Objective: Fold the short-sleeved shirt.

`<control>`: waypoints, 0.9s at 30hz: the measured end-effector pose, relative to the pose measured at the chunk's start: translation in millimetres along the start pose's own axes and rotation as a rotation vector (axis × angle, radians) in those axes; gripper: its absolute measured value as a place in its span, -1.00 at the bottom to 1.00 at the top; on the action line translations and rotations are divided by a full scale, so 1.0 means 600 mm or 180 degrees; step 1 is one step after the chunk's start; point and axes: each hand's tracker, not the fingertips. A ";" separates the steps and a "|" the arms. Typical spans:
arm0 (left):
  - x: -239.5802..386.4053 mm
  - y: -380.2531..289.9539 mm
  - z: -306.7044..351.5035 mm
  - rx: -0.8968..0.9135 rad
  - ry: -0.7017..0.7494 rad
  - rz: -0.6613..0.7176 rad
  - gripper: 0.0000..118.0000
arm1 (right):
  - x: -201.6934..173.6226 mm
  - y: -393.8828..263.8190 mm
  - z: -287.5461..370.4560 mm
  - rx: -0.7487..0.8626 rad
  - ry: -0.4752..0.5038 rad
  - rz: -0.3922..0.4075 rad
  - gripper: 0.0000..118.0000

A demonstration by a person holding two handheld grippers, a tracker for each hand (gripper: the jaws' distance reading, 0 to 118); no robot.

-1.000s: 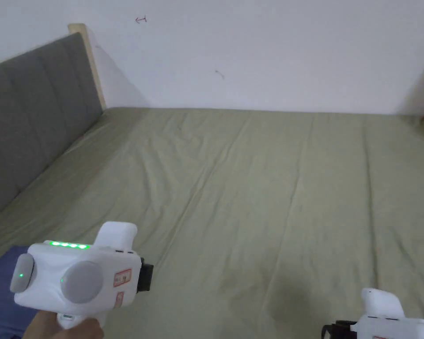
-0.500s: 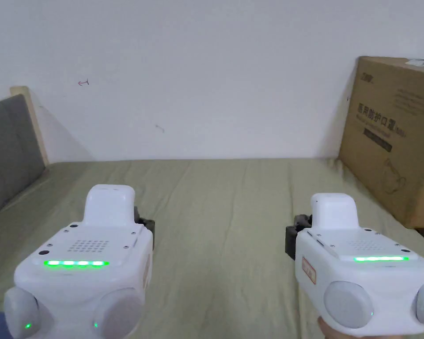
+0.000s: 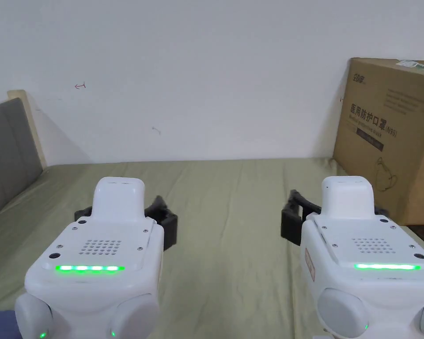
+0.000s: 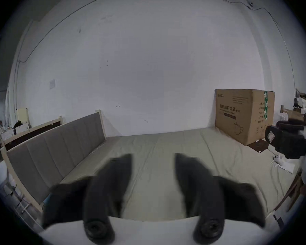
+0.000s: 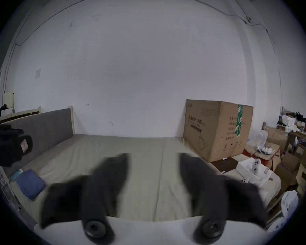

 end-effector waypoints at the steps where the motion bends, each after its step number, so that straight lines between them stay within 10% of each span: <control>1: 0.000 -0.003 0.001 0.0012 -0.0029 0.0000 0.48 | 0.001 0.001 0.001 0.0018 -0.0019 -0.0005 0.98; 5: -0.003 -0.003 0.003 -0.0015 -0.0014 0.0029 0.88 | 0.002 0.006 0.008 0.0133 0.0008 0.0005 1.00; 27: -0.011 -0.002 0.001 -0.0349 -0.0087 0.0274 0.88 | -0.011 -0.010 -0.006 -0.0041 -0.0057 0.0108 1.00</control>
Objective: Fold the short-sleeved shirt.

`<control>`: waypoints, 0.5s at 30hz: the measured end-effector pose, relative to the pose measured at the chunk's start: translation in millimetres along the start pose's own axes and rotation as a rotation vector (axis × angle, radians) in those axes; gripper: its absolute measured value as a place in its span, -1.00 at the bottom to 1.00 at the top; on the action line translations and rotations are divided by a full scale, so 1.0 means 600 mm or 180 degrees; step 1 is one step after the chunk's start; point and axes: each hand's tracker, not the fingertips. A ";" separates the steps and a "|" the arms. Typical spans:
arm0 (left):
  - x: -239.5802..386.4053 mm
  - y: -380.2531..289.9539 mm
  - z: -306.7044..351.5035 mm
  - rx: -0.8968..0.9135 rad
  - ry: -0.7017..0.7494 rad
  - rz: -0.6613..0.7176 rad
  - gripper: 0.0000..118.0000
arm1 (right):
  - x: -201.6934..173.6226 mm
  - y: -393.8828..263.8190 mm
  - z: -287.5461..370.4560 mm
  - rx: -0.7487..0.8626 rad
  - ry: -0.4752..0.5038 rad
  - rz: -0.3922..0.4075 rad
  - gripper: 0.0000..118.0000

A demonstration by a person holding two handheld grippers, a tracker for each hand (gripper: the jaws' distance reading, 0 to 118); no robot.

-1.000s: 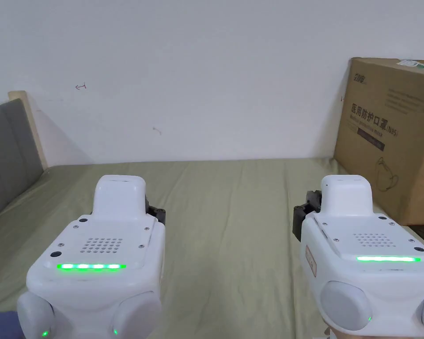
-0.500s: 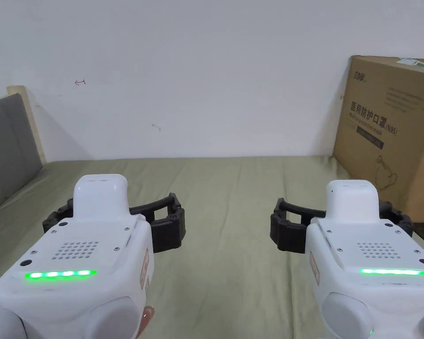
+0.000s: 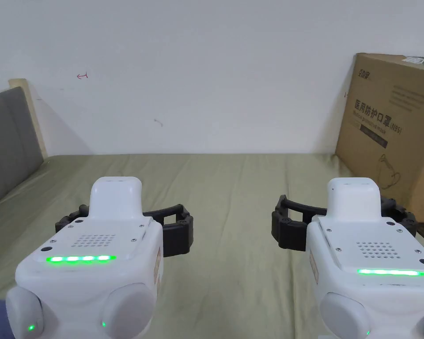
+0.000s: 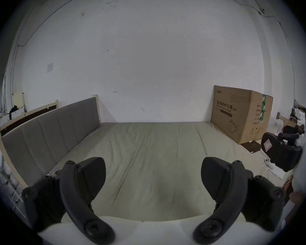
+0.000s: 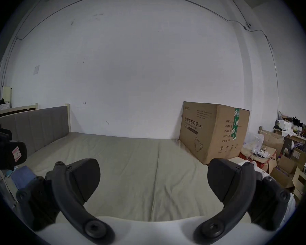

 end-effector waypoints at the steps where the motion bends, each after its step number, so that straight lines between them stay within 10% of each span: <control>1: 0.000 0.001 -0.001 -0.0005 0.0007 -0.0014 0.88 | 0.000 0.000 -0.001 -0.0011 0.0005 -0.0007 1.00; 15: 0.003 -0.004 -0.005 -0.0037 0.0045 -0.0030 0.88 | 0.000 -0.001 -0.009 -0.0080 0.0038 -0.0019 1.00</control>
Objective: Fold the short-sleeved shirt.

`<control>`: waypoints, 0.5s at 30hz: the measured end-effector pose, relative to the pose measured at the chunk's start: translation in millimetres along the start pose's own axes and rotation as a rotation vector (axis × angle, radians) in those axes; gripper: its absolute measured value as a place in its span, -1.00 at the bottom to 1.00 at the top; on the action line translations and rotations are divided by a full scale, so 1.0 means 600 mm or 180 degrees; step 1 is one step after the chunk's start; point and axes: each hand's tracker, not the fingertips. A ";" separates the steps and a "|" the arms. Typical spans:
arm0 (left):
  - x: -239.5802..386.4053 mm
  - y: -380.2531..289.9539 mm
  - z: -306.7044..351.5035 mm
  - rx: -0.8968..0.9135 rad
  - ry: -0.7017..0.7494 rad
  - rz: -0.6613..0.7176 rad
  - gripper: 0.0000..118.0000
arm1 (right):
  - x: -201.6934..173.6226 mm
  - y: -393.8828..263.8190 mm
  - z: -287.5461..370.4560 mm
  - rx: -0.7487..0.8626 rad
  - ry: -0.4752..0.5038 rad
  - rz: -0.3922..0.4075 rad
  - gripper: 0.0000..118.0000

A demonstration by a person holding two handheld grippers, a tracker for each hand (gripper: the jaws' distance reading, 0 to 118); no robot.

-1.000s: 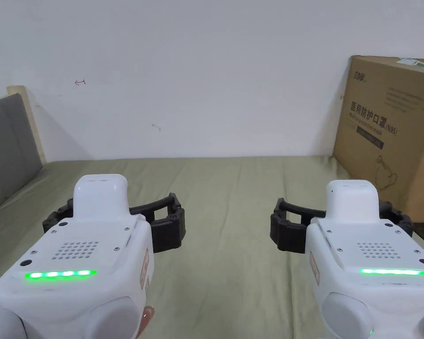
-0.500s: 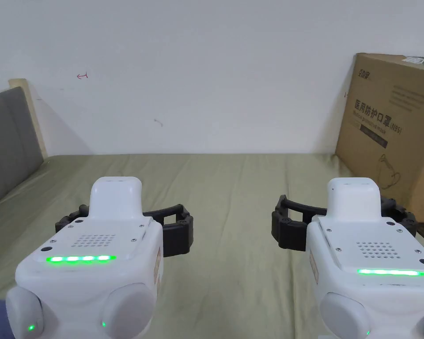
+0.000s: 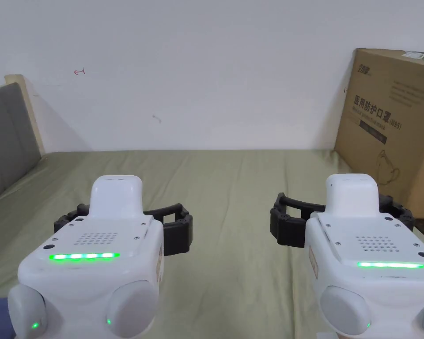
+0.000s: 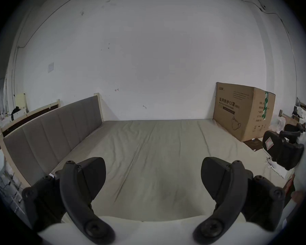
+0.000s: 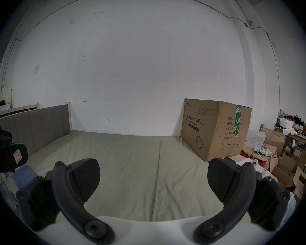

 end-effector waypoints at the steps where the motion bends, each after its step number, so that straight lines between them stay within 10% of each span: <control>1: 0.001 0.001 0.000 0.0001 0.0029 -0.0031 0.88 | 0.000 -0.001 0.000 -0.0003 0.0000 0.0011 1.00; 15: 0.005 0.002 0.013 0.0319 -0.0026 -0.0167 0.88 | 0.003 0.001 -0.003 -0.0008 0.0005 0.0000 1.00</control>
